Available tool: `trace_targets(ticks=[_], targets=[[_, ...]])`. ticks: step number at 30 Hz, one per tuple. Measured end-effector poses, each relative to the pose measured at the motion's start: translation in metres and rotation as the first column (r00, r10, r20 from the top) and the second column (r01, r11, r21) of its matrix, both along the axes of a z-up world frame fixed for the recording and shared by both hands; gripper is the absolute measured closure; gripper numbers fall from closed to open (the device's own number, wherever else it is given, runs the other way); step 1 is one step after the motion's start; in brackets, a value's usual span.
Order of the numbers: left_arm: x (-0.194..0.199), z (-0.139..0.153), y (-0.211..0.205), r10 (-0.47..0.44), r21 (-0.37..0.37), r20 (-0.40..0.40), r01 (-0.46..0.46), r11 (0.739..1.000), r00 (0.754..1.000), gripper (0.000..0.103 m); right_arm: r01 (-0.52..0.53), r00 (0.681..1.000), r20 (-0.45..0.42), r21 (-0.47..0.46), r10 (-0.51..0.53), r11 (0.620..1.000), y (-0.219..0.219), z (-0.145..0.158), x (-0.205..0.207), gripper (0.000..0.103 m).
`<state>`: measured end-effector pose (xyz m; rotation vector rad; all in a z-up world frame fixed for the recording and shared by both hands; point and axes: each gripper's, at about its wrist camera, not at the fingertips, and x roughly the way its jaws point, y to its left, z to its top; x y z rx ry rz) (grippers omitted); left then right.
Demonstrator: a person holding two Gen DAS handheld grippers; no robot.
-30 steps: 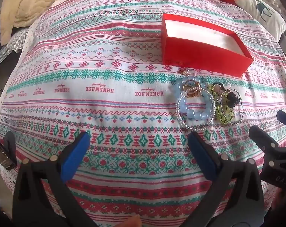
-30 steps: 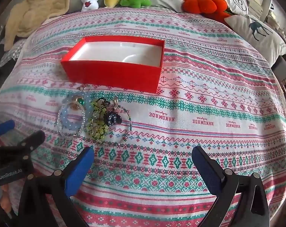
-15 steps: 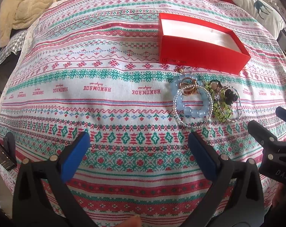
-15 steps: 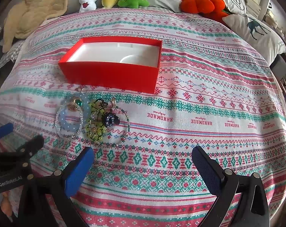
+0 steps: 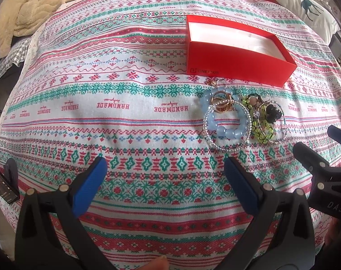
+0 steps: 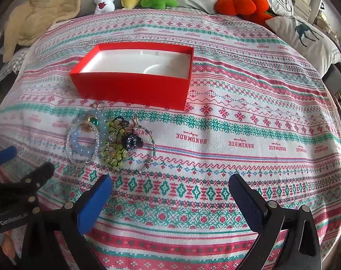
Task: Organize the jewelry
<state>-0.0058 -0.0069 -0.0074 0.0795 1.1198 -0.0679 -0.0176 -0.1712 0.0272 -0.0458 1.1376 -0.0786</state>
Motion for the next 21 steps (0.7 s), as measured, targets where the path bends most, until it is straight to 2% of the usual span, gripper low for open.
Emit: trace_targets(ticks=[21], targets=[[-0.0001, 0.0, -0.0016, -0.001, 0.0, 0.001, 0.001, 1.0, 1.0, 0.0, 0.0, 1.0, -0.001, 0.001, 0.0, 1.0, -0.0005, 0.0001, 0.0, 0.0]])
